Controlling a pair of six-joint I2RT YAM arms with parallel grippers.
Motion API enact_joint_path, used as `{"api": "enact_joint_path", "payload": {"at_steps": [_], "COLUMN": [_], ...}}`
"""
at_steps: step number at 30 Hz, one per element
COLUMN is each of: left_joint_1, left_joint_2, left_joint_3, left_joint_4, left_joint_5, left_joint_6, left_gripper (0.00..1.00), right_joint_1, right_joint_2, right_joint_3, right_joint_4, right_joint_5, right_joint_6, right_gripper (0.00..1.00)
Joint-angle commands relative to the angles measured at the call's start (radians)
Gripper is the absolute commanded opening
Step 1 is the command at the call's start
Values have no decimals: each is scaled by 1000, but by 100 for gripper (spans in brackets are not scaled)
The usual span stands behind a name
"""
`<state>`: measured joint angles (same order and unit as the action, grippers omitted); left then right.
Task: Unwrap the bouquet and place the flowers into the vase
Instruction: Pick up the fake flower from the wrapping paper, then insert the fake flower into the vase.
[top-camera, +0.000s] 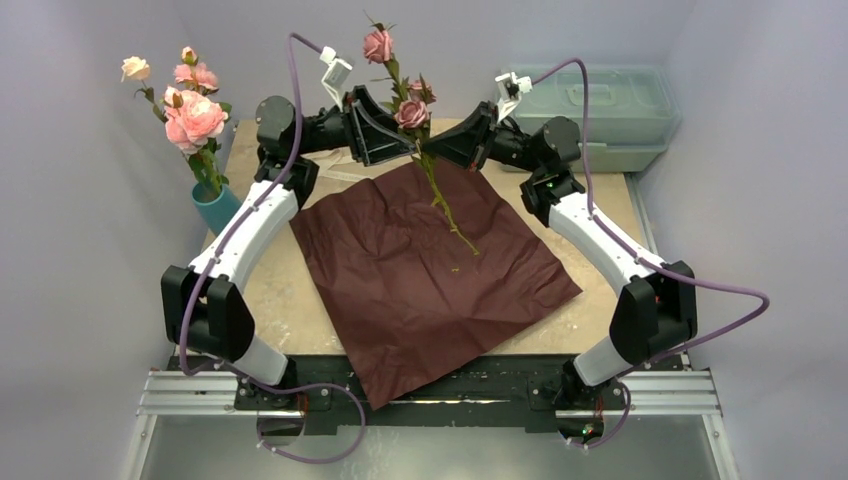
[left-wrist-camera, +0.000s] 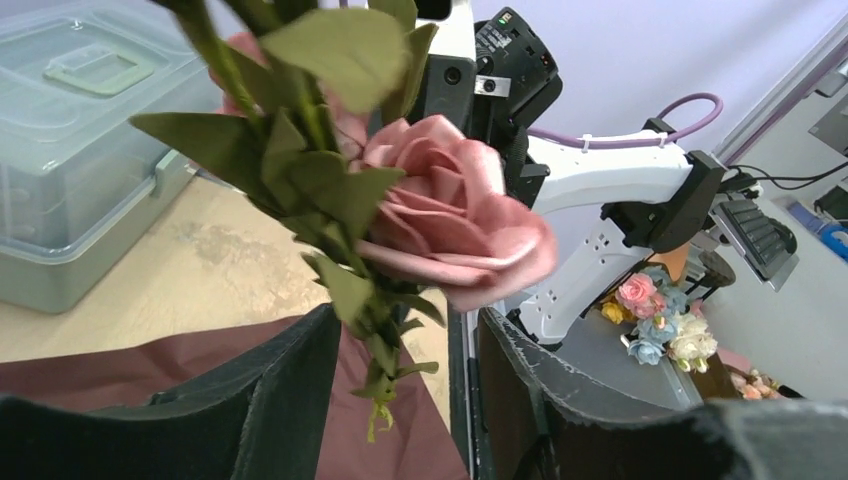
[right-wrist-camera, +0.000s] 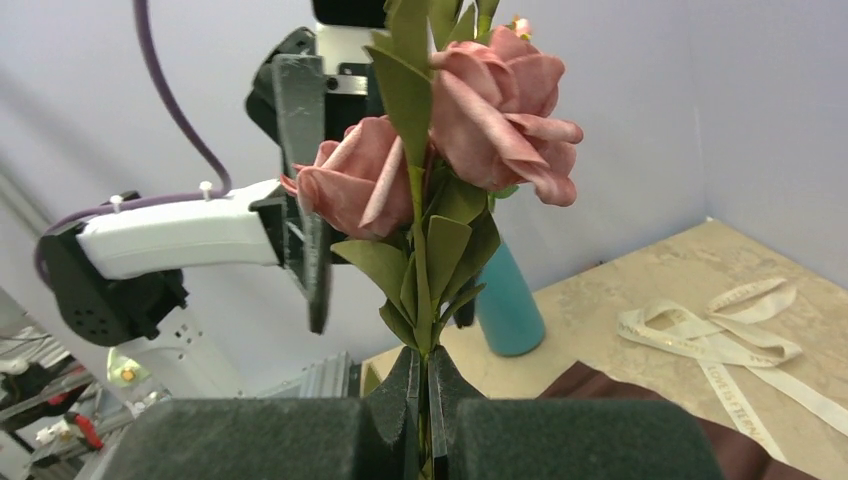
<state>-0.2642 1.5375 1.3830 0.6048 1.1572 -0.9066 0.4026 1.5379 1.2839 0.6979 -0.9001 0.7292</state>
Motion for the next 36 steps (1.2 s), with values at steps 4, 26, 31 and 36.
{"api": "enact_joint_path", "payload": {"at_steps": [4, 26, 31, 36], "left_joint_1": [-21, 46, 129, 242], "left_joint_2": [37, -61, -179, -300], "left_joint_3": [78, 251, 210, 197], "left_joint_4": [30, -559, -825, -1120], "left_joint_5": [-35, -53, -78, -123], "left_joint_6": [-5, 448, 657, 892], "left_gripper": [37, 0, 0, 0], "right_joint_1": [-4, -34, -56, -64], "right_joint_2": [10, 84, 81, 84], "right_joint_3": [0, 52, 70, 95], "right_joint_4": [158, 130, 17, -91], "right_joint_5": [-121, -176, -188, -196], "right_joint_6": [96, 143, 56, -37], "right_gripper": [0, 72, 85, 93]}}
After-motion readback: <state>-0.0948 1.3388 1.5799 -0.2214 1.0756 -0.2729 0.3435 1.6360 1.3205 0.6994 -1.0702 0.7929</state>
